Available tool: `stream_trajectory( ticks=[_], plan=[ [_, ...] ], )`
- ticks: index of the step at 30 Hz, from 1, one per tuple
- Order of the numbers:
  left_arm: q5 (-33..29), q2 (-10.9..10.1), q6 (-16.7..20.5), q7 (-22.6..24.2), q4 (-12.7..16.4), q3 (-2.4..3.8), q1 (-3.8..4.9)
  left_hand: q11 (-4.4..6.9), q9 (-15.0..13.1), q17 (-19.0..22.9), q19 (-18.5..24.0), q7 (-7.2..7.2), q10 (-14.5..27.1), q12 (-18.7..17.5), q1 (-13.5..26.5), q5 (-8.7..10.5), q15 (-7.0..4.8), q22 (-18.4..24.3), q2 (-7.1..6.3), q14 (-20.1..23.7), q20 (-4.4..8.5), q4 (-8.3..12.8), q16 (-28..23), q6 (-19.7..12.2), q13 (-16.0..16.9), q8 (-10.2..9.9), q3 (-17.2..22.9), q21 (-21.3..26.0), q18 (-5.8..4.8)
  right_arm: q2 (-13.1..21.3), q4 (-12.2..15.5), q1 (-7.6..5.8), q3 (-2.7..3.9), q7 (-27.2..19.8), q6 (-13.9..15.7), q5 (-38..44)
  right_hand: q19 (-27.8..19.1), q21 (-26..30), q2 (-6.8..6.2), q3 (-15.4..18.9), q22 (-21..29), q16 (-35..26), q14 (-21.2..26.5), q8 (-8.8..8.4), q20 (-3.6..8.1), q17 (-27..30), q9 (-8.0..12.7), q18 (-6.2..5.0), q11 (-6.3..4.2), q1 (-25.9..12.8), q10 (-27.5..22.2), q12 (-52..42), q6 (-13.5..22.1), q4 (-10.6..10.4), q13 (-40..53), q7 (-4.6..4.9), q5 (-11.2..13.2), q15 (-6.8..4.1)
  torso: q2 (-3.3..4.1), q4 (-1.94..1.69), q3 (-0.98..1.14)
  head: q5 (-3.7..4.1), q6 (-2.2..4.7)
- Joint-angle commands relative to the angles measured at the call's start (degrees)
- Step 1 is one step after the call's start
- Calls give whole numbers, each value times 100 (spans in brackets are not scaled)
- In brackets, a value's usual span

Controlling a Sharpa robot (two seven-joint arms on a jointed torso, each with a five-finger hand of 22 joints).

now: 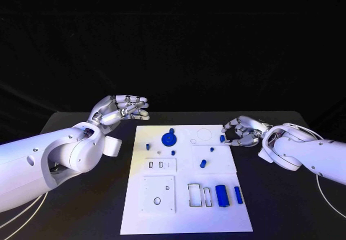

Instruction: Assemble the parts on the task board

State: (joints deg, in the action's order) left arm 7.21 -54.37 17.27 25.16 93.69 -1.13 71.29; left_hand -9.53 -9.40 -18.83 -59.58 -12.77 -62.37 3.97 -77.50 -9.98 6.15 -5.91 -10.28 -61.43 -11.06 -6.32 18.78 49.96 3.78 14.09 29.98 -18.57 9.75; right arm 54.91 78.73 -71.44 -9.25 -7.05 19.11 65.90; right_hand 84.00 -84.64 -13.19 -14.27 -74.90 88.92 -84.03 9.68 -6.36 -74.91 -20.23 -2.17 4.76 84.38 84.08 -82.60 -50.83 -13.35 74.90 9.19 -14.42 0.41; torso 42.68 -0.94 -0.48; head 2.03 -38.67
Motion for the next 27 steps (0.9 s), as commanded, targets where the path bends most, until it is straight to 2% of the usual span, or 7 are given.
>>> stream_trajectory(
  ticks=[1,8,14,27],
  plan=[
    [-16,8,-101,35,9,3,1,-16,4,-6,19,-77,27,-31,15,32,-7,7,29,33,-19,39,-23,-21,6,-25,-2,-34,60,-40,-29,30,0,-39,-95,13,202,20,10,-20,-987,9,-519,-7,15,-1162,6,42,-46,37,48,9,-33,16,826,4,14,-27,2,-10,3,-4,-10],
    [-16,7,-104,30,8,3,1,-16,4,-6,19,-77,27,-31,15,32,-7,7,29,33,-19,39,-23,-21,6,-25,-2,-34,60,-127,-92,71,0,-5,-45,-8,220,-3,70,-74,-1011,16,-524,2,13,-1182,7,50,-38,4,64,-11,-71,-17,842,15,15,-21,-3,-5,0,-11,-34],
    [-16,4,-109,23,10,3,1,-16,4,-6,19,-77,27,-31,15,32,-7,7,29,33,-19,39,-23,-21,6,-25,-2,-34,60,-174,-132,88,0,11,-47,-23,228,-9,192,-263,-1021,18,-526,32,14,-1190,12,51,-46,13,81,-33,-197,-24,859,6,11,-25,-5,-5,0,-2,-49],
    [-16,-11,-121,9,20,3,1,-19,2,-26,25,-80,28,-28,8,34,-5,4,35,39,-19,59,-28,-18,7,-28,5,-43,59,-224,-229,113,1,66,-15,-29,244,-29,226,-377,-1043,23,-530,45,21,-1207,19,58,-57,8,91,-47,-273,-16,870,-6,13,-34,-11,-6,2,-8,-71]
  ],
)
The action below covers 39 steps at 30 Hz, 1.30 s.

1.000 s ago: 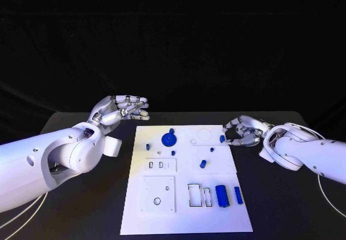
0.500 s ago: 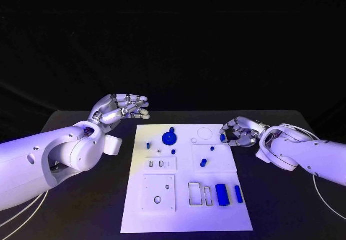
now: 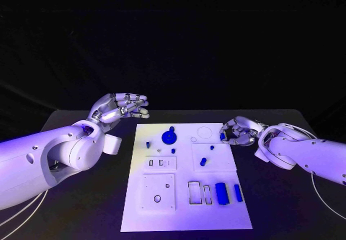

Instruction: Assemble the parts on the task board

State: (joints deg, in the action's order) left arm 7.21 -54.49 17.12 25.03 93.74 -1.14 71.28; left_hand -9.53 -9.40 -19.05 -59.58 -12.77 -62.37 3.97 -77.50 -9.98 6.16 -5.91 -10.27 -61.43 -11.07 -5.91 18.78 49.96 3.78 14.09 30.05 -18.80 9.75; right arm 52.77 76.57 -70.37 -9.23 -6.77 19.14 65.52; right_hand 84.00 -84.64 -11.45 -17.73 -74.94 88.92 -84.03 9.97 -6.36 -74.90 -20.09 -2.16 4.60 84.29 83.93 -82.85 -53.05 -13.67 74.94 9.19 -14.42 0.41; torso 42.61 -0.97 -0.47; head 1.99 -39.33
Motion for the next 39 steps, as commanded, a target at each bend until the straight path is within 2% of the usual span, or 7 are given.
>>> stream_trajectory(
  ticks=[1,14,24,25,29,35,39],
  plan=[
    [-16,1,-108,20,15,4,2,-19,2,-5,24,-80,29,-28,8,34,-5,4,35,39,-19,19,-28,-19,7,-28,-2,-20,59,-13,-19,6,-1,41,-15,10,244,-29,51,-30,-1040,23,-530,16,21,-1208,5,58,-42,17,106,-22,-50,16,867,-6,13,-34,-5,-2,4,-3,-3],
    [-16,-5,-126,5,18,4,2,-20,2,-11,28,-81,30,-28,16,36,-3,4,35,41,-20,19,-30,-20,7,-31,-4,-21,57,-32,-38,8,0,51,8,10,251,-37,59,-103,-1049,24,-530,34,28,-1211,7,60,-55,-16,114,-32,-120,13,875,-23,18,-43,-7,5,7,-3,-5],
    [-16,-5,-137,-5,13,4,2,-20,2,-11,28,-81,30,-28,16,36,-3,4,35,41,-20,19,-30,-20,7,-31,-4,-21,57,-45,-42,8,0,40,66,8,284,-76,148,-398,-1096,32,-537,328,141,-1241,-98,72,-217,-95,162,-81,-585,122,919,-218,32,-182,-6,1,10,5,-7],
    [-16,-5,-138,-7,11,4,2,-20,2,-11,28,-81,30,-28,16,36,-3,4,35,41,-20,19,-30,-20,7,-31,-4,-21,57,-45,-41,8,0,38,90,2,293,-88,165,-430,-1108,34,-540,394,165,-1250,-133,76,-251,-105,170,-88,-659,151,925,-257,34,-209,-6,1,11,4,-7],
    [-16,-7,-141,-10,9,4,2,-20,2,-11,28,-81,30,-28,16,36,-3,4,35,41,-20,19,-30,-20,7,-31,-4,-21,57,-48,-13,8,0,47,257,-55,311,-112,182,-463,-1132,38,-543,447,192,-1266,-167,84,-280,-134,185,-104,-692,176,941,-289,35,-236,-1,4,10,8,-8],
    [-16,-2,-142,-11,-9,3,2,-20,2,-11,28,-81,30,-28,16,36,-3,4,35,41,-20,19,-30,-20,7,-31,-4,-21,57,-34,75,8,3,192,653,-83,316,-118,191,-487,-1138,41,-545,470,207,-1274,-185,86,-295,-141,186,-101,-696,199,938,-303,33,-250,-12,-5,9,4,-10],
    [-16,3,-143,-12,-31,2,2,-20,2,-11,28,-81,30,-28,16,36,-3,4,35,41,-20,19,-30,-20,7,-31,-4,-21,57,37,249,-21,18,366,847,-82,317,-118,190,-489,-1138,41,-545,472,208,-1274,-186,86,-296,-141,189,-105,-694,201,942,-304,33,-251,-26,-6,5,-16,-15]
  ],
)
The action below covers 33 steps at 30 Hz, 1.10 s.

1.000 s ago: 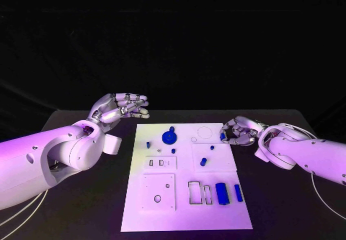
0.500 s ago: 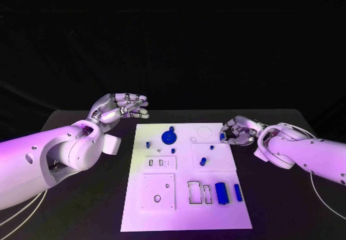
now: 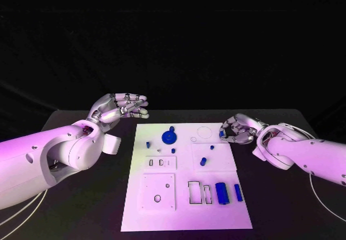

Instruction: Assemble the parts on the task board

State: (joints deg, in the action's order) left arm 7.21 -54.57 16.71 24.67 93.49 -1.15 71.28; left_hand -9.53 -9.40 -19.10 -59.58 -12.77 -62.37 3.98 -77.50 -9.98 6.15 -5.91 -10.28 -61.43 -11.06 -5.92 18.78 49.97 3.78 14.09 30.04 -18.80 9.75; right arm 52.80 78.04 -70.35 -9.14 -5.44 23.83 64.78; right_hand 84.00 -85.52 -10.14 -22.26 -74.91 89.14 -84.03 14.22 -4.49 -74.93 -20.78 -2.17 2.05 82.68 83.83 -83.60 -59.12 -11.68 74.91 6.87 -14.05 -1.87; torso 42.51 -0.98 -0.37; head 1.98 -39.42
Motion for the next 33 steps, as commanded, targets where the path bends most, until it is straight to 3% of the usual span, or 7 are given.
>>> stream_trajectory(
  ticks=[1,9,16,19,24,29,33],
  plan=[
    [-16,12,-102,24,-10,2,1,-20,2,-6,28,-81,30,-28,16,36,-3,4,35,41,-20,19,-30,-20,7,-31,-3,-22,58,53,157,-41,13,286,405,-8,319,-34,58,-37,-1144,20,-547,47,23,-1279,-117,88,-41,19,199,-30,-87,3,944,-72,-4,-23,-20,-4,-7,-17,-6],
    [-15,44,-105,27,-68,-12,-4,-21,2,-17,33,-81,34,-28,23,36,-2,4,37,45,-21,23,-34,-22,7,-34,-4,-24,58,125,901,-240,29,1067,500,141,321,-35,72,-69,-1147,20,-547,52,36,-1278,-130,89,-48,-14,195,-20,-52,16,936,-74,-6,-30,-73,9,-22,-42,-27],
    [-15,87,-111,26,-132,-30,-8,-21,2,-17,33,-81,34,-28,23,36,-2,4,37,45,-21,23,-34,-22,7,-34,-4,-24,58,-100,1540,-293,29,1844,444,427,333,-52,87,-93,-1162,22,-549,54,41,-1283,-136,94,-49,-16,194,-18,-34,30,934,-73,-8,-33,-125,14,-34,-76,-59],
    [-15,110,-116,26,-172,-36,-9,-21,2,-17,33,-81,34,-28,23,36,-2,4,37,45,-21,23,-34,-22,7,-34,-4,-24,58,-289,1727,-274,22,2110,430,531,327,-41,101,-109,-1153,16,-545,57,44,-1266,-142,91,-47,-34,187,-5,-22,31,923,-70,-7,-34,-141,26,-34,-127,-77],
    [-15,156,-128,25,-246,-42,-10,-21,2,-17,33,-81,34,-28,23,36,-2,4,37,45,-21,23,-34,-22,7,-34,-4,-24,58,-594,1942,-192,15,2386,421,774,322,-34,104,-116,-1147,16,-544,59,45,-1263,-147,89,-45,-55,186,-2,-11,30,921,-67,-5,-34,-172,16,-47,-183,-135],
    [-15,200,-138,23,-304,-50,-12,-21,2,-17,33,-81,34,-28,23,36,-2,4,37,45,-21,23,-34,-22,7,-34,-4,-24,58,-887,1988,-87,4,2495,412,998,324,-36,100,-118,-1150,13,-543,60,46,-1256,-150,89,-44,-74,187,-4,-2,29,923,-65,-2,-33,-193,16,-50,-257,-187],
    [-15,234,-149,21,-328,-56,-13,-21,1,-26,36,-81,34,-27,22,35,-2,3,41,47,-21,29,-36,-21,7,-36,-1,-28,58,-1105,1949,26,-5,2577,404,1167,317,-24,103,-128,-1140,9,-540,58,47,-1240,-153,86,-42,-91,189,-5,17,32,925,-62,-3,-32,-181,9,-50,-269,-200]
  ],
)
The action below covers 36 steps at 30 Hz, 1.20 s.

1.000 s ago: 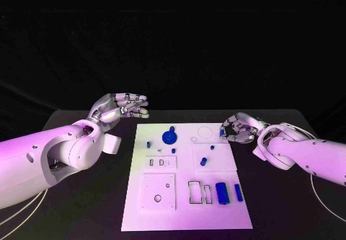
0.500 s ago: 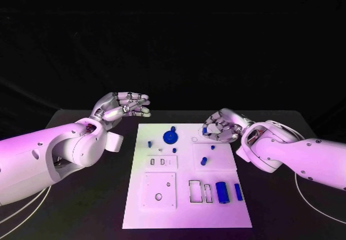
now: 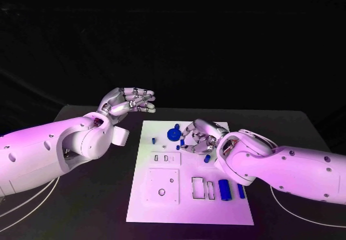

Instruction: Assemble the parts on the task board

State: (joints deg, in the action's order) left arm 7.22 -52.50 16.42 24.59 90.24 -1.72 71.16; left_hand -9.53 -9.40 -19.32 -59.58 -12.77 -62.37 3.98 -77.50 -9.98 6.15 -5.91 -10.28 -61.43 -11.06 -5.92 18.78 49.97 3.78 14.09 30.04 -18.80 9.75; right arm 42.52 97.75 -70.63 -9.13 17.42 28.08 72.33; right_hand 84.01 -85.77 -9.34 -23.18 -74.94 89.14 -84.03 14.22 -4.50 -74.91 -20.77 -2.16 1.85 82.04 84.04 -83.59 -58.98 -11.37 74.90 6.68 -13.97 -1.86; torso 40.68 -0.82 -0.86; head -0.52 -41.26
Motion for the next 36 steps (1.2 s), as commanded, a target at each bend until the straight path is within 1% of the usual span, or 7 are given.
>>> stream_trajectory(
  ticks=[1,6,17,21,24,28,36],
  plan=[
    [-15,35,-126,26,-8,0,-1,-21,1,-5,36,-81,34,-27,22,35,-2,3,41,47,-21,29,-36,-21,7,-36,-1,-28,58,-128,-38,89,-8,311,-28,454,317,0,23,-35,-1136,9,-540,58,47,-1242,-155,86,-23,-26,168,-6,3,1,926,-44,-11,-33,7,-6,0,-20,-23],
    [-13,56,-151,11,-18,-4,-7,-21,1,-5,36,-81,34,-27,22,35,-2,3,41,47,-21,29,-36,-21,7,-36,-1,-28,58,-312,-127,243,-12,421,-51,638,314,6,17,-37,-1132,10,-541,58,47,-1245,-157,84,-21,-40,170,-7,12,2,928,-41,-10,-32,20,7,13,-59,-37],
    [-3,79,-174,-13,-30,-6,-12,-21,1,-5,36,-81,34,-27,22,35,-2,3,41,47,-21,29,-36,-21,7,-36,-1,-28,58,-642,-336,445,-31,545,-64,749,309,15,-7,-40,-1125,5,-537,61,47,-1228,-167,82,-15,-98,167,-2,38,1,924,-35,-6,-28,25,-4,16,-86,-102],
    [-3,86,-182,-17,-34,-8,-13,-21,1,-5,36,-81,34,-27,22,35,-2,3,41,47,-21,29,-36,-21,7,-36,-1,-28,58,-732,-403,528,-32,541,-36,756,317,4,-15,-40,-1135,5,-537,61,46,-1230,-169,85,-15,-104,169,-6,44,4,927,-34,-6,-27,21,-5,17,-91,-100],
    [-2,87,-186,-20,-37,-9,-14,-20,0,-15,39,-80,35,-27,22,35,-2,2,43,49,-21,36,-39,-21,7,-38,1,-32,58,-784,-439,559,-33,538,-29,772,315,7,-30,-41,-1133,5,-537,61,46,-1230,-171,84,-14,-109,167,-2,52,13,924,-34,-6,-27,21,-1,18,-94,-124],
    [-1,86,-191,-24,-34,-11,-14,-20,0,-15,39,-80,35,-27,22,35,-2,2,43,49,-21,36,-39,-21,7,-38,1,-32,58,-834,-489,581,-33,534,-39,783,315,7,-30,-41,-1133,5,-537,61,46,-1230,-171,84,-14,-109,167,-2,52,13,924,-34,-6,-27,23,4,6,-97,-131],
    [2,83,-201,-31,-30,-11,-14,-20,0,-15,39,-80,35,-27,22,35,-2,2,43,49,-21,36,-39,-21,7,-38,1,-32,58,-878,-548,611,-34,526,-52,802,316,5,-38,-41,-1135,6,-538,61,46,-1235,-172,85,-13,-116,171,-8,56,15,929,-32,-5,-26,18,-4,10,-105,-155]
  ],
)
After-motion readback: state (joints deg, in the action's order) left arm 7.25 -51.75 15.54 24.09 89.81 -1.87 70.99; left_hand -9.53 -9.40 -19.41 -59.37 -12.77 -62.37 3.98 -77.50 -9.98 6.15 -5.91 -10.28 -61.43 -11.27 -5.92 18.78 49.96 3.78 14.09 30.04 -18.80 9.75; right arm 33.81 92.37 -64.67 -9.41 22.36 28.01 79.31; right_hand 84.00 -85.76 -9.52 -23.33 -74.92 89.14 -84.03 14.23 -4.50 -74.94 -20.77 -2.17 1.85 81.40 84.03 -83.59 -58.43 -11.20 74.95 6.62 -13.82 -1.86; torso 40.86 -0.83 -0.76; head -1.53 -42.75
